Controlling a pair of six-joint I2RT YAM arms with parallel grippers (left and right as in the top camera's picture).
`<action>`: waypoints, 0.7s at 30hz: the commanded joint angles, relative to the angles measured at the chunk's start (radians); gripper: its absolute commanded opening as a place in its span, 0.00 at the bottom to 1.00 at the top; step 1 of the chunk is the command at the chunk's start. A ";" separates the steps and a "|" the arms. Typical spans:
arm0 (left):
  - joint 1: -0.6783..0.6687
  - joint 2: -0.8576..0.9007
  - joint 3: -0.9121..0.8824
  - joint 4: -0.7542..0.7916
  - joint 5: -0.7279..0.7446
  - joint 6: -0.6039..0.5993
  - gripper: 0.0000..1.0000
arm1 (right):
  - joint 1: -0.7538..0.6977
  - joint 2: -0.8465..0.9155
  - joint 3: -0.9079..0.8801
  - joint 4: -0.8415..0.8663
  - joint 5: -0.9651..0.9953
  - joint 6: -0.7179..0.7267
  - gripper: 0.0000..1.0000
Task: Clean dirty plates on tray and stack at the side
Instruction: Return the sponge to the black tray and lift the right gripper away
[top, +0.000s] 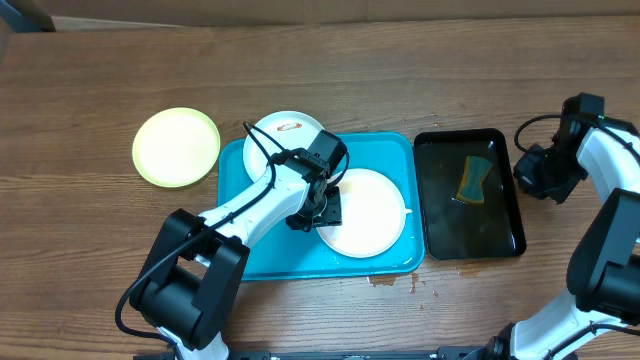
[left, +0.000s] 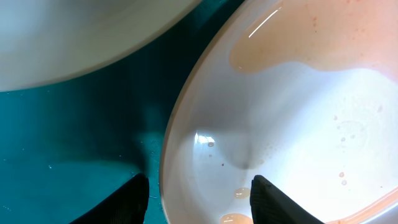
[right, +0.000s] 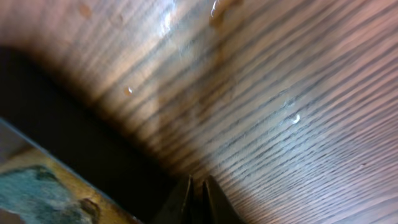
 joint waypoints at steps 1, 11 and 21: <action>-0.002 0.010 -0.008 0.002 0.005 0.002 0.54 | 0.005 -0.006 -0.007 0.013 -0.093 -0.019 0.06; -0.002 0.010 -0.008 0.002 0.004 0.003 0.55 | -0.010 -0.006 0.066 -0.046 -0.177 -0.071 0.17; -0.002 0.010 -0.009 -0.007 0.004 0.005 0.54 | -0.011 -0.006 0.287 -0.192 -0.177 -0.072 0.40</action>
